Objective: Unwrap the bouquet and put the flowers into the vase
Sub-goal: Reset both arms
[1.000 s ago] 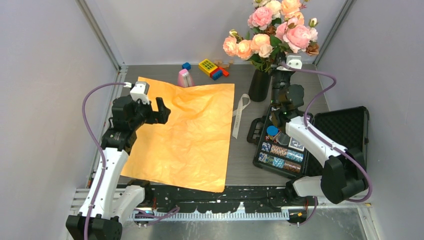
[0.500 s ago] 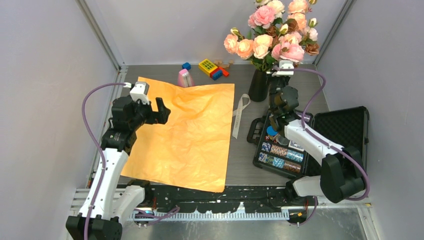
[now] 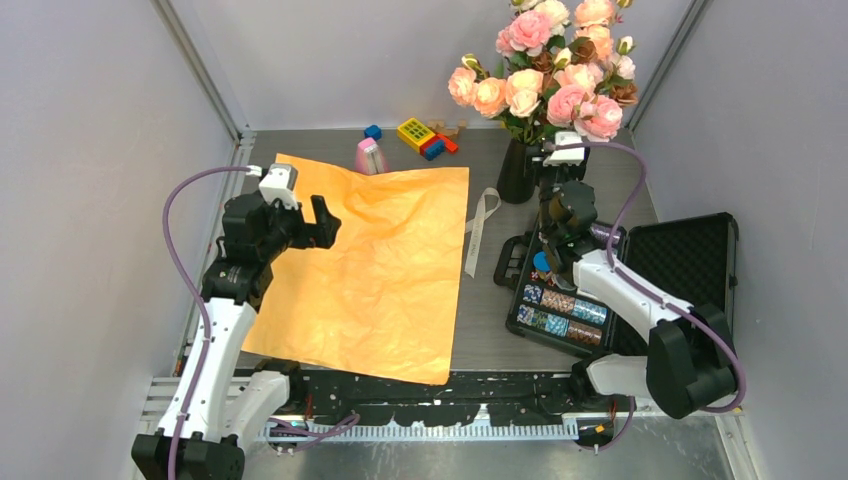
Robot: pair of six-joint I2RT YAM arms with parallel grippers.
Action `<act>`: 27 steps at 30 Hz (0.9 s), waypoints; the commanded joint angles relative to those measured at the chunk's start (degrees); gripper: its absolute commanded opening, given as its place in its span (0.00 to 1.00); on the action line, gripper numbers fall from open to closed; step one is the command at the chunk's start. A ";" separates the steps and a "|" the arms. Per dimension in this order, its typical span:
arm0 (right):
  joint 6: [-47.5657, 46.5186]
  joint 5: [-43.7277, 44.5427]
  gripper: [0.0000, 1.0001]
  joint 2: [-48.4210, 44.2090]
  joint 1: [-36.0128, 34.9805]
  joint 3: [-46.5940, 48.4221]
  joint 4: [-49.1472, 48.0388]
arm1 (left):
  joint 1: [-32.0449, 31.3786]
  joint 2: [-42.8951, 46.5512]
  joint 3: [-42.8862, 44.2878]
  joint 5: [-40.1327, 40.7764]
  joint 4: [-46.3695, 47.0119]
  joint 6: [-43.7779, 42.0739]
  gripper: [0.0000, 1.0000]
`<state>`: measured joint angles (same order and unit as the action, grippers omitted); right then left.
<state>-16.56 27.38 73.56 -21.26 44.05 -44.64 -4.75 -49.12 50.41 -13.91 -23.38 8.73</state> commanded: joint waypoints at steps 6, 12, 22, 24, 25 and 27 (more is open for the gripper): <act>3.18 0.03 0.80 -7.42 -0.23 -1.91 4.82 | 0.27 1.59 -0.05 2.41 2.46 0.95 0.98; 6.29 -1.07 0.87 -13.19 -0.36 -3.01 13.04 | 0.27 2.32 -0.06 6.82 2.38 1.86 0.98; 24.73 -5.65 0.88 -26.73 -0.45 -2.27 31.68 | 0.27 5.27 1.44 20.81 0.64 5.59 0.98; 30.23 -6.78 0.88 -29.09 -0.45 -2.32 34.98 | 0.27 5.59 3.03 24.74 -1.20 6.80 0.98; 31.13 -7.11 0.88 -29.83 -0.45 -2.40 36.89 | 0.27 5.68 4.01 26.08 -2.62 7.21 0.98; 32.67 -6.40 0.88 -31.93 -0.43 -2.31 40.23 | 0.27 5.99 5.88 28.36 -5.92 7.76 0.98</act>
<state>6.57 22.13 45.19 -21.37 39.94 -13.06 -4.75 -44.36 51.20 5.85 -25.36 13.87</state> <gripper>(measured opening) 0.881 0.985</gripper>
